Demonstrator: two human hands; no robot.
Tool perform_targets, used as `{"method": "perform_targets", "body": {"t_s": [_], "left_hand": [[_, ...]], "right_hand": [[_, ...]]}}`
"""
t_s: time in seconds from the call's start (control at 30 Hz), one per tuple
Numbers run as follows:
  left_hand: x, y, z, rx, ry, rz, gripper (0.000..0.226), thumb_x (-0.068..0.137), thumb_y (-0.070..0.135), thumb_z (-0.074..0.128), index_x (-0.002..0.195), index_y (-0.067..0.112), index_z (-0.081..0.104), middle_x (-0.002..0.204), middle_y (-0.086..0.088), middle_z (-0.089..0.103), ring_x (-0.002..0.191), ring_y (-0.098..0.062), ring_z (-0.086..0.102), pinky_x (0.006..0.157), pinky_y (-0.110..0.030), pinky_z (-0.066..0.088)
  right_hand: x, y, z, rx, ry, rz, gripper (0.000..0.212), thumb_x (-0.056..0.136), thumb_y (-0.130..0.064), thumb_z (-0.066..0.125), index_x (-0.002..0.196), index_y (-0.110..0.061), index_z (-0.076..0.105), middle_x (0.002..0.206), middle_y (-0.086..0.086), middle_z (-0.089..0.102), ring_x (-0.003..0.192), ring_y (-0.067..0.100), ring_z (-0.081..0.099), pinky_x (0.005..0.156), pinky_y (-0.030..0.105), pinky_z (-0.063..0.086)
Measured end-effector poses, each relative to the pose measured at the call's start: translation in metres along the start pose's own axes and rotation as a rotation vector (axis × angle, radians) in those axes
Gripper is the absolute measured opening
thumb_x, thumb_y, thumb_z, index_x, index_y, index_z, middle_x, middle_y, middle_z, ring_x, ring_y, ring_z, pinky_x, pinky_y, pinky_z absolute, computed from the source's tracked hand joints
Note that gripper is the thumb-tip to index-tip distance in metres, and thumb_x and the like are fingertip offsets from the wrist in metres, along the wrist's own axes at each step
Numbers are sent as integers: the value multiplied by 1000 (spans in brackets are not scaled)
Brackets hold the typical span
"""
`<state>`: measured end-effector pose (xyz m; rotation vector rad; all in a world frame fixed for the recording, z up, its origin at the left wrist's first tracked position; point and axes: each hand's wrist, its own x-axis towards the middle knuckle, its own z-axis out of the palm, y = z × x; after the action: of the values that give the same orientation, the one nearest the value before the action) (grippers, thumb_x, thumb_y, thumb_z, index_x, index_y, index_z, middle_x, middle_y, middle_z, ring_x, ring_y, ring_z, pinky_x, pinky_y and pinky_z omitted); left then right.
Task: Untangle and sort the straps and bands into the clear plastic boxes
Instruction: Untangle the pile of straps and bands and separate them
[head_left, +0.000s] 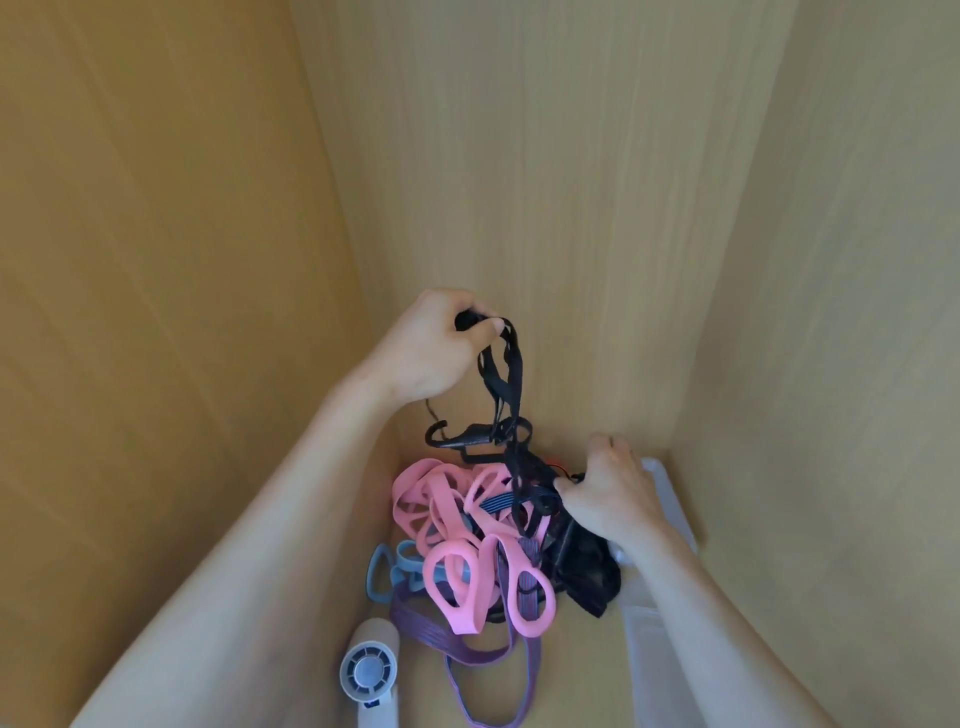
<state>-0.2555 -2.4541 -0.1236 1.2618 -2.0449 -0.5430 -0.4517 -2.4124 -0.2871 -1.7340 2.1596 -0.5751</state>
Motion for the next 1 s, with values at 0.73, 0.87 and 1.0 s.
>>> {"method": "perform_targets", "body": {"t_s": [0.73,0.87,1.0], "left_hand": [[3,-17,-1,-360,-156,-216,39,69,18,61,107,13,70,63,13,59,60,-7,46,58,-24,34],[-2,-22,9,-491,-154,-251,59,61,9,51,118,14,63,77,2,68,78,-13,56,64,-28,37],[-5,-21,18,-380,-166,-218,77,60,15,48,137,22,49,130,-6,54,121,-17,52,92,-27,40]], "right_hand": [[4,-40,-67,1387,-305,-183,27,90,12,59,113,-2,53,105,21,61,83,29,66,64,35,59],[1,-42,-68,1484,-363,-158,30,86,7,61,114,-1,54,96,17,68,81,27,69,60,32,58],[-2,-46,-70,1568,-376,-91,31,78,-3,66,107,-3,57,86,14,72,75,31,73,59,27,58]]}}
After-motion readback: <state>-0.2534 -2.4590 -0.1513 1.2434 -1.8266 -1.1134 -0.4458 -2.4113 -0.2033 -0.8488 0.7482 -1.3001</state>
